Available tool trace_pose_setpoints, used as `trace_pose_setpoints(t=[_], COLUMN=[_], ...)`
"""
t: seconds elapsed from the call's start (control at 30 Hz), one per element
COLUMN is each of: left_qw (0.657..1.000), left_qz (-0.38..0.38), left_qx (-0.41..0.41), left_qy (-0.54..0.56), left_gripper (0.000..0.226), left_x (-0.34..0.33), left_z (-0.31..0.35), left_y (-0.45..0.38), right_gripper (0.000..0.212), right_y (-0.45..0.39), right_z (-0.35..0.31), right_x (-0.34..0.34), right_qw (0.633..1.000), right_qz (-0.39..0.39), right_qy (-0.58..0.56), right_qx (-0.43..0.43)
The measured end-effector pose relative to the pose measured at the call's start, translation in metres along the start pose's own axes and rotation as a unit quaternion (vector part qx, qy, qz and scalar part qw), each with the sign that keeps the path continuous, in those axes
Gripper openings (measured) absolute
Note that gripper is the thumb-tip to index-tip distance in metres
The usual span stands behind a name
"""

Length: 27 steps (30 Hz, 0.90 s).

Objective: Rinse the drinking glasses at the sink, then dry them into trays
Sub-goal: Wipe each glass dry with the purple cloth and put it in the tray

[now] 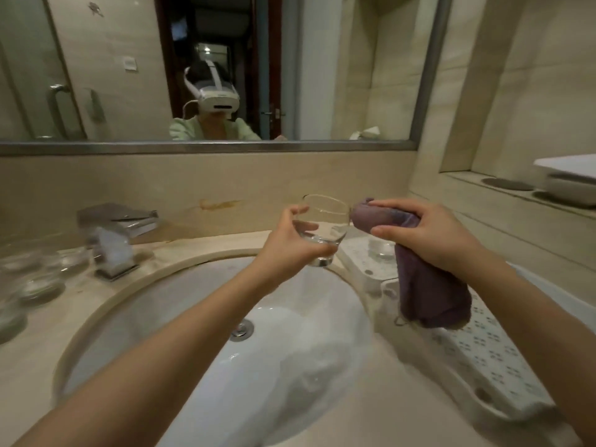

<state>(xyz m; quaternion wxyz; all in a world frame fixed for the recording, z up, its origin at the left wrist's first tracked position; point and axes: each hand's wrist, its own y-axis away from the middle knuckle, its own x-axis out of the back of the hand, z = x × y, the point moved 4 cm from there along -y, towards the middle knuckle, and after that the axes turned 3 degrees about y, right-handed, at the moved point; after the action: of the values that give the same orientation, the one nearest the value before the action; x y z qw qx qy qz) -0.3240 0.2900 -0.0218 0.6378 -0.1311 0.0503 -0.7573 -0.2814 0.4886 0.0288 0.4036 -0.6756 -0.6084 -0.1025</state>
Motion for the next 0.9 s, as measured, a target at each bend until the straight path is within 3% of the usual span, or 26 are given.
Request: trace_pose_setpoints(t=[0.17,0.3,0.9], left_qw=[0.999,0.997,0.966], left_qz=[-0.032,-0.038,-0.001], left_qx=[-0.004,0.012,0.015], left_qy=[-0.040,-0.072,-0.258], left_gripper=[0.084,0.082,0.082], left_x=[-0.068,-0.096,-0.105], left_z=[-0.003,-0.026,-0.069], left_y=[-0.055,-0.075,-0.110], right_gripper=[0.037,0.042,0.044], right_y=[-0.010,-0.021,-0.046], right_z=[0.039,0.074,0.119], right_x=[0.035,0.037,0.009], right_qw=[0.995,0.986,0.966], right_qz=[0.048,0.037,-0.031], right_qy=[0.061,0.130,0.229], right_qx=[-0.058,-0.097,-0.118])
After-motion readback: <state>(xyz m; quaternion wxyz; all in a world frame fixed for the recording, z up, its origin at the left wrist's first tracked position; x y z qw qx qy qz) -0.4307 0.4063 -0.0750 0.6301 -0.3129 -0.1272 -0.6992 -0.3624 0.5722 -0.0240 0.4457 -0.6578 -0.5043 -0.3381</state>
